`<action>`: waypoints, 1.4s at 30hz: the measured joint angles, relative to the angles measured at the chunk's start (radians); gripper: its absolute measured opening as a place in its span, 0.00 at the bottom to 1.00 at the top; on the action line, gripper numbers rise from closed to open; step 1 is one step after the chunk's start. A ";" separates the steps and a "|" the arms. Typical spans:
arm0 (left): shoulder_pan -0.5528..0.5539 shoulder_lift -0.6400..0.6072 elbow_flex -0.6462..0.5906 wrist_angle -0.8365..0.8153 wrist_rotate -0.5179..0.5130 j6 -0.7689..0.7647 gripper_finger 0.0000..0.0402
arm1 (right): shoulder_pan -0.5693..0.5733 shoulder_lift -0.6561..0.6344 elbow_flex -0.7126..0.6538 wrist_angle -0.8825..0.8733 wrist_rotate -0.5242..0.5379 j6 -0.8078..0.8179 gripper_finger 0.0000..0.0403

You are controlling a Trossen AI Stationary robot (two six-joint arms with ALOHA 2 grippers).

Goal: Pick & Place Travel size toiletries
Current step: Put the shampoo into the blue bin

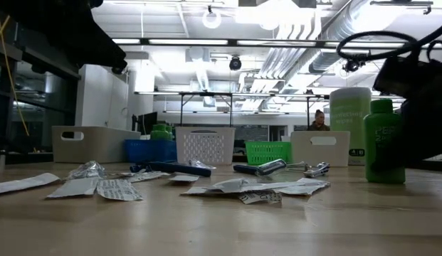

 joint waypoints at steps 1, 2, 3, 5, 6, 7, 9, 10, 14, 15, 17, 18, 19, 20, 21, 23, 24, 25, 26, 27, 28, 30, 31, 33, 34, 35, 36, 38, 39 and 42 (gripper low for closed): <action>0.000 0.000 0.000 0.000 0.000 0.000 0.38 | -0.005 0.000 0.000 -0.001 -0.020 0.000 0.57; 0.000 0.000 0.000 0.000 0.001 0.000 0.38 | -0.009 0.000 0.000 -0.001 -0.031 0.000 0.53; 0.000 0.000 0.000 0.000 0.001 0.000 0.38 | -0.011 0.000 0.000 -0.001 -0.036 -0.002 0.49; 0.000 0.000 0.000 0.000 0.001 0.000 0.38 | -0.012 0.000 0.000 -0.001 -0.037 -0.002 0.38; 0.000 0.000 0.000 0.000 0.001 0.000 0.38 | -0.012 0.000 0.000 0.000 -0.039 -0.007 0.33; 0.000 0.000 0.000 0.000 0.001 0.000 0.38 | -0.011 0.000 0.000 0.001 -0.039 -0.008 0.28; 0.000 0.000 0.000 0.000 0.001 0.000 0.38 | -0.011 0.000 0.000 0.004 -0.039 -0.009 0.20; 0.000 0.000 0.000 0.000 0.001 0.000 0.38 | -0.011 0.000 0.000 0.006 -0.041 -0.009 0.19; 0.000 0.000 0.000 -0.001 0.001 0.007 0.38 | -0.014 -0.020 0.000 0.034 -0.071 -0.011 0.19; 0.000 0.000 0.000 -0.004 0.000 0.007 0.38 | -0.020 -0.029 0.002 0.044 -0.083 -0.021 0.19; 0.001 0.000 0.000 -0.011 -0.011 0.007 0.38 | -0.039 -0.049 0.026 0.048 -0.112 -0.052 0.19; 0.000 0.000 0.000 -0.011 -0.019 0.010 0.38 | -0.050 -0.061 0.039 0.047 -0.119 -0.080 0.19; 0.001 0.000 0.000 -0.012 -0.029 0.010 0.38 | -0.065 -0.069 0.056 0.045 -0.122 -0.115 0.19; 0.001 0.000 -0.002 -0.011 -0.043 0.010 0.38 | -0.082 -0.071 0.079 0.047 -0.132 -0.157 0.19; 0.001 0.000 -0.009 -0.002 -0.055 0.009 0.38 | -0.102 -0.071 0.103 0.052 -0.147 -0.203 0.19; 0.001 0.000 -0.025 0.015 -0.086 0.009 0.38 | -0.149 -0.070 0.151 0.047 -0.183 -0.301 0.19; 0.001 0.000 -0.035 0.029 -0.095 0.009 0.38 | -0.174 -0.070 0.176 0.046 -0.201 -0.349 0.19; 0.002 0.000 -0.045 0.052 -0.098 0.010 0.38 | -0.201 -0.070 0.201 0.051 -0.221 -0.394 0.19; 0.002 0.000 -0.053 0.078 -0.097 0.012 0.38 | -0.229 -0.067 0.226 0.056 -0.243 -0.437 0.19; 0.002 0.000 -0.061 0.108 -0.089 0.025 0.38 | -0.257 -0.063 0.248 0.058 -0.262 -0.477 0.19; 0.002 0.000 -0.068 0.140 -0.070 0.048 0.38 | -0.285 -0.057 0.270 0.058 -0.282 -0.515 0.19; 0.002 0.001 -0.075 0.222 -0.044 0.105 0.40 | -0.333 -0.044 0.309 0.060 -0.326 -0.585 0.19; 0.002 0.009 -0.076 0.267 -0.038 0.137 0.41 | -0.355 -0.031 0.326 0.072 -0.347 -0.617 0.19; 0.008 0.027 -0.076 0.337 -0.025 0.202 0.45 | -0.395 -0.001 0.360 0.109 -0.391 -0.671 0.19; 0.017 0.041 -0.076 0.370 -0.013 0.231 0.47 | -0.413 0.020 0.375 0.118 -0.410 -0.694 0.19; 0.032 0.057 -0.076 0.407 0.007 0.256 0.50 | -0.429 0.044 0.392 0.132 -0.426 -0.716 0.19; 0.048 0.071 -0.076 0.437 0.030 0.275 0.53 | -0.445 0.071 0.414 0.156 -0.445 -0.738 0.19; 0.084 0.110 -0.076 0.491 0.074 0.297 0.58 | -0.470 0.126 0.466 0.190 -0.475 -0.783 0.19; 0.102 0.132 -0.076 0.517 0.100 0.301 0.60 | -0.480 0.155 0.497 0.205 -0.483 -0.802 0.19; 0.164 0.184 -0.077 0.594 0.171 0.306 0.65 | -0.503 0.248 0.599 0.212 -0.523 -0.848 0.19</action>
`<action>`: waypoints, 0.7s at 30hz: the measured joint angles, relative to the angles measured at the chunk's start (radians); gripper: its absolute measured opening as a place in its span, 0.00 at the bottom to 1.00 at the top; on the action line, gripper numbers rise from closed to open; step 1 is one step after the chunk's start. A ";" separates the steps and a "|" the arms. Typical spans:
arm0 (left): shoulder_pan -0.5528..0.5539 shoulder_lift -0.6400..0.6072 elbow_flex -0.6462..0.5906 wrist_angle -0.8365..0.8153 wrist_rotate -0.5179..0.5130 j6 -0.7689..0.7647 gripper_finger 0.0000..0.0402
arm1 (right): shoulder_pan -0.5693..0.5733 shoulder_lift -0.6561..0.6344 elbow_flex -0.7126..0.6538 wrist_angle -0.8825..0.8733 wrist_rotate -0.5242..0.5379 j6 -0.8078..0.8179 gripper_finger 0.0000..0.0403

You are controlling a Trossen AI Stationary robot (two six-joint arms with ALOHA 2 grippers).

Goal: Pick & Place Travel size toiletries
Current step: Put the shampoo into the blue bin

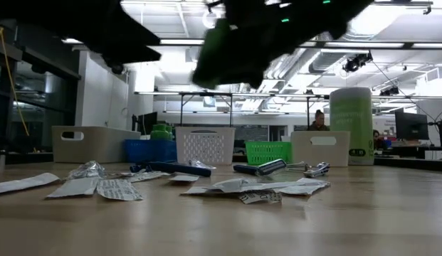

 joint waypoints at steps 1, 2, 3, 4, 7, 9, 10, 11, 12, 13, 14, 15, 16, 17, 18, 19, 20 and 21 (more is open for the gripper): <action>0.021 0.017 0.001 0.030 0.033 0.001 0.65 | -0.006 0.033 0.035 -0.005 -0.020 -0.014 0.19; 0.042 0.032 0.000 0.046 0.061 0.005 0.66 | -0.012 0.066 0.069 -0.007 -0.044 -0.025 0.19; 0.057 0.046 0.000 0.066 0.096 0.012 0.66 | -0.018 0.096 0.105 -0.007 -0.067 -0.034 0.19; 0.068 0.061 0.000 0.089 0.124 0.016 0.66 | -0.021 0.124 0.139 -0.008 -0.087 -0.043 0.19; 0.090 0.088 0.000 0.095 0.162 0.018 0.66 | -0.032 0.195 0.224 -0.017 -0.123 -0.051 0.19; 0.092 0.098 0.000 0.093 0.181 0.018 0.66 | -0.033 0.227 0.262 -0.031 -0.142 -0.056 0.19; 0.092 0.099 0.000 0.087 0.187 0.018 0.66 | -0.033 0.237 0.274 -0.041 -0.143 -0.058 0.19; 0.092 0.099 0.000 0.085 0.202 0.018 0.66 | -0.032 0.245 0.285 -0.047 -0.144 -0.064 0.19; 0.092 0.099 0.000 0.086 0.224 0.018 0.66 | -0.032 0.249 0.292 -0.045 -0.144 -0.067 0.19; 0.092 0.099 0.000 0.087 0.247 0.018 0.66 | -0.031 0.249 0.292 -0.044 -0.145 -0.069 0.19; 0.092 0.099 0.000 0.086 0.264 0.018 0.66 | -0.030 0.249 0.293 -0.045 -0.148 -0.069 0.19; 0.092 0.098 0.000 0.082 0.270 0.018 0.66 | -0.030 0.249 0.293 -0.051 -0.152 -0.069 0.19; 0.092 0.097 0.000 0.072 0.271 0.018 0.66 | -0.030 0.249 0.293 -0.063 -0.155 -0.069 0.19; 0.092 0.097 0.000 0.062 0.268 0.018 0.66 | -0.031 0.249 0.293 -0.077 -0.159 -0.068 0.19; 0.092 0.097 0.000 0.054 0.260 0.018 0.66 | -0.028 0.249 0.293 -0.090 -0.158 -0.067 0.19; 0.092 0.097 0.000 0.046 0.253 0.018 0.66 | -0.024 0.249 0.293 -0.108 -0.151 -0.062 0.19; 0.092 0.096 0.000 0.037 0.249 0.018 0.66 | -0.022 0.249 0.293 -0.135 -0.132 -0.053 0.19; 0.092 0.096 0.000 0.026 0.249 0.018 0.66 | -0.022 0.249 0.294 -0.171 -0.107 -0.045 0.19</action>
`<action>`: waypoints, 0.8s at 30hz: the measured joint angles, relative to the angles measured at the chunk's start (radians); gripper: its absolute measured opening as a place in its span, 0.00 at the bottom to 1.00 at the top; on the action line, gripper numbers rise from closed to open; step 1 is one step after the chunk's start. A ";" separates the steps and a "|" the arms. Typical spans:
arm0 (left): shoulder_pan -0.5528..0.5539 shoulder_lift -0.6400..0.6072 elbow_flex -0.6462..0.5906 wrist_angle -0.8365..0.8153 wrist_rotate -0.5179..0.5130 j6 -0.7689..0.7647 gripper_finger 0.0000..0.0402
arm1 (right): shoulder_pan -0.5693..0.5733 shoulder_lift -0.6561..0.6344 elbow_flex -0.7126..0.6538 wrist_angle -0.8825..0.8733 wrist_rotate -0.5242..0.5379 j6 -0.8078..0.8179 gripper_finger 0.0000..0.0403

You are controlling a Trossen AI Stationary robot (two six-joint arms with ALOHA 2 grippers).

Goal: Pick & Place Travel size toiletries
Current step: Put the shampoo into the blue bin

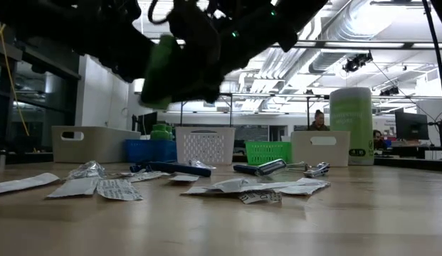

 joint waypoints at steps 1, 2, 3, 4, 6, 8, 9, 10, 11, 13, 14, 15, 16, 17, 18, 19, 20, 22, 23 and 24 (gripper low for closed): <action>0.000 0.000 0.000 -0.009 0.001 0.000 0.66 | 0.001 0.000 0.000 -0.041 0.023 0.010 0.19; 0.000 0.000 0.000 -0.016 0.007 0.000 0.66 | 0.002 0.000 -0.001 -0.079 0.039 0.022 0.19; 0.000 0.000 0.000 -0.017 0.014 0.000 0.66 | 0.001 0.000 -0.001 -0.106 0.048 0.028 0.19; 0.000 0.000 0.000 -0.018 0.017 -0.002 0.66 | 0.000 0.000 -0.001 -0.120 0.053 0.031 0.19; 0.000 0.000 0.000 -0.020 0.025 -0.016 0.66 | -0.004 0.000 -0.001 -0.118 0.053 0.033 0.19; 0.000 0.000 0.000 -0.021 0.041 -0.026 0.66 | -0.011 0.000 -0.001 -0.101 0.053 0.033 0.19; 0.000 0.000 0.000 -0.021 0.052 -0.026 0.66 | -0.013 0.000 -0.001 -0.087 0.053 0.033 0.19; 0.000 0.000 0.000 -0.021 0.061 -0.025 0.66 | -0.017 0.000 -0.001 -0.068 0.053 0.033 0.19; 0.000 0.000 0.000 -0.020 0.066 -0.026 0.66 | -0.021 0.000 -0.001 -0.048 0.052 0.032 0.19; 0.000 0.000 0.000 -0.011 0.066 -0.026 0.66 | -0.028 0.000 -0.001 -0.009 0.040 0.028 0.19; 0.000 0.000 0.000 -0.003 0.066 -0.026 0.66 | -0.032 0.000 -0.001 0.009 0.030 0.025 0.19; 0.000 0.000 0.001 0.005 0.066 -0.026 0.66 | -0.036 0.001 -0.001 0.025 0.019 0.024 0.19; 0.000 0.000 0.001 0.012 0.066 -0.026 0.66 | -0.038 0.005 -0.001 0.044 0.015 0.024 0.19; 0.000 0.000 0.001 0.016 0.066 -0.025 0.66 | -0.041 0.008 0.000 0.053 0.010 0.023 0.19; 0.000 0.000 0.001 0.019 0.065 -0.022 0.66 | -0.043 0.009 0.000 0.050 0.003 0.023 0.19; 0.000 0.000 0.001 0.022 0.065 -0.021 0.66 | -0.044 0.013 -0.001 0.051 0.002 0.023 0.19; 0.000 0.000 0.001 0.021 0.064 -0.021 0.66 | -0.043 0.020 -0.001 0.068 0.002 0.023 0.19; 0.000 0.000 0.001 0.014 0.064 -0.021 0.66 | -0.044 0.023 -0.001 0.077 0.002 0.022 0.19; 0.000 0.001 0.001 0.015 0.064 -0.021 0.66 | -0.043 0.023 -0.002 0.094 -0.006 0.022 0.19; 0.000 0.002 0.002 0.016 0.064 -0.022 0.66 | -0.043 0.023 -0.001 0.119 -0.014 0.022 0.19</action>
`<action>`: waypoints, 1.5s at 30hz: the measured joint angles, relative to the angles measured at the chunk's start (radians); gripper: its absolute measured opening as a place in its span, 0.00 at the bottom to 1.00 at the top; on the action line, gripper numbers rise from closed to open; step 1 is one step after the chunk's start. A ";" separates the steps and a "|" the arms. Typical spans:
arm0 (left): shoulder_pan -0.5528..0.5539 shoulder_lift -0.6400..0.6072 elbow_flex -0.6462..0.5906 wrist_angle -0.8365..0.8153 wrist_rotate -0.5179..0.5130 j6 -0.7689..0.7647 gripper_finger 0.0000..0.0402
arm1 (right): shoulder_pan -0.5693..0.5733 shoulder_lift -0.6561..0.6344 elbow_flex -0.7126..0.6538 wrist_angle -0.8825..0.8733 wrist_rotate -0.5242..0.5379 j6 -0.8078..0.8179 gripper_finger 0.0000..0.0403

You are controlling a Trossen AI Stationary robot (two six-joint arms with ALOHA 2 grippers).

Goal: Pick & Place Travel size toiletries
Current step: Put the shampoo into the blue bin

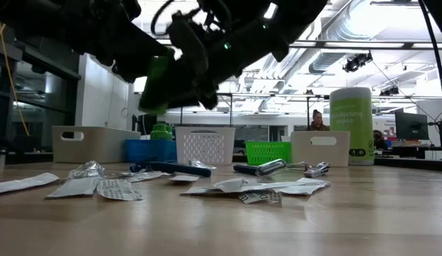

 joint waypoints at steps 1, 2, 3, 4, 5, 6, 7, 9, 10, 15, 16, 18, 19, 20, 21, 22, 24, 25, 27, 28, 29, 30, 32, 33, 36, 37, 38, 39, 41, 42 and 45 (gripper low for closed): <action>0.000 0.000 0.000 -0.001 0.000 -0.001 0.66 | 0.000 0.002 0.001 0.014 -0.005 -0.004 0.19; 0.000 0.000 0.000 -0.001 0.000 -0.003 0.66 | 0.001 0.007 0.002 0.026 -0.007 -0.012 0.19; 0.000 0.000 0.000 -0.001 0.000 -0.003 0.66 | 0.001 0.013 0.002 0.033 -0.007 -0.019 0.19; 0.000 0.000 0.000 -0.001 0.000 -0.003 0.66 | 0.001 0.018 0.001 0.033 -0.006 -0.022 0.19; 0.000 0.000 0.000 -0.001 0.000 -0.003 0.66 | 0.001 0.021 -0.001 0.032 -0.005 -0.022 0.19; 0.000 0.000 0.000 -0.002 0.000 -0.003 0.66 | 0.001 0.022 -0.001 0.033 -0.006 -0.022 0.19; 0.000 0.000 0.000 -0.002 0.000 -0.004 0.65 | 0.001 0.022 -0.001 0.042 -0.008 -0.022 0.19; 0.000 0.000 0.000 -0.002 0.000 -0.004 0.62 | 0.001 0.018 0.001 0.052 -0.008 -0.023 0.19; 0.000 0.001 0.000 -0.001 0.001 -0.004 0.59 | 0.001 0.017 0.001 0.050 -0.008 -0.023 0.19; 0.000 0.001 0.000 0.002 0.005 -0.013 0.42 | 0.000 0.017 0.001 0.047 -0.008 -0.022 0.19; -0.001 0.001 0.000 0.002 0.010 -0.022 0.38 | 0.000 0.017 0.001 0.048 -0.009 -0.022 0.19; 0.000 0.001 0.000 0.001 0.033 -0.029 0.30 | 0.000 0.017 0.001 0.048 -0.010 -0.021 0.19; 0.000 0.001 0.000 0.001 0.040 -0.029 0.26 | 0.000 0.017 0.001 0.048 -0.011 -0.019 0.19; 0.000 0.001 0.000 0.001 0.047 -0.030 0.24 | 0.001 0.017 0.001 0.048 -0.010 -0.019 0.19; 0.000 0.001 0.000 0.001 0.050 -0.030 0.23 | 0.001 0.017 0.001 0.048 -0.008 -0.018 0.19; 0.000 0.001 0.000 0.001 0.050 -0.031 0.23 | 0.001 0.017 0.000 0.048 -0.008 -0.018 0.19; 0.000 0.001 0.000 0.001 0.050 -0.030 0.23 | 0.001 0.017 0.000 0.048 -0.009 -0.019 0.19; 0.000 0.001 0.000 0.001 0.050 -0.030 0.23 | 0.001 0.017 0.000 0.048 -0.009 -0.019 0.19; 0.000 0.001 0.000 0.001 0.051 -0.030 0.23 | 0.000 0.017 0.000 0.047 -0.011 -0.018 0.19; 0.000 0.001 0.000 0.001 0.051 -0.030 0.23 | 0.001 0.017 0.000 0.045 -0.012 -0.018 0.19; 0.000 0.001 0.000 0.000 0.050 -0.030 0.23 | 0.000 0.017 0.000 0.040 -0.013 -0.018 0.19; 0.000 0.001 0.000 0.000 0.049 -0.030 0.23 | 0.001 0.016 0.001 0.034 -0.014 -0.019 0.20; 0.000 0.002 0.000 0.006 0.050 -0.030 0.23 | 0.002 0.008 0.001 0.016 -0.012 -0.018 0.29; 0.000 0.002 0.000 0.006 0.051 -0.030 0.23 | 0.002 0.002 0.001 0.005 -0.016 -0.015 0.35; -0.001 0.001 0.000 -0.004 0.018 -0.026 0.23 | 0.002 -0.021 0.001 -0.040 -0.020 0.004 0.55; -0.001 0.001 0.000 -0.004 0.002 -0.026 0.23 | 0.002 -0.032 0.001 -0.065 -0.020 0.010 0.61; 0.000 0.001 0.000 -0.004 -0.016 -0.024 0.23 | 0.002 -0.045 0.001 -0.096 -0.019 0.019 0.66; 0.000 0.001 0.000 -0.004 -0.036 -0.022 0.23 | 0.001 -0.056 0.001 -0.121 -0.015 0.028 0.71; -0.001 0.001 0.000 -0.006 -0.093 -0.022 0.23 | 0.000 -0.080 0.001 -0.160 -0.005 0.042 0.79; -0.001 0.001 0.000 -0.011 -0.134 -0.018 0.23 | 0.000 -0.096 0.001 -0.201 0.012 0.052 0.82; 0.000 -0.009 -0.001 -0.030 -0.267 0.016 0.23 | 0.005 -0.143 0.001 -0.285 0.088 0.063 0.87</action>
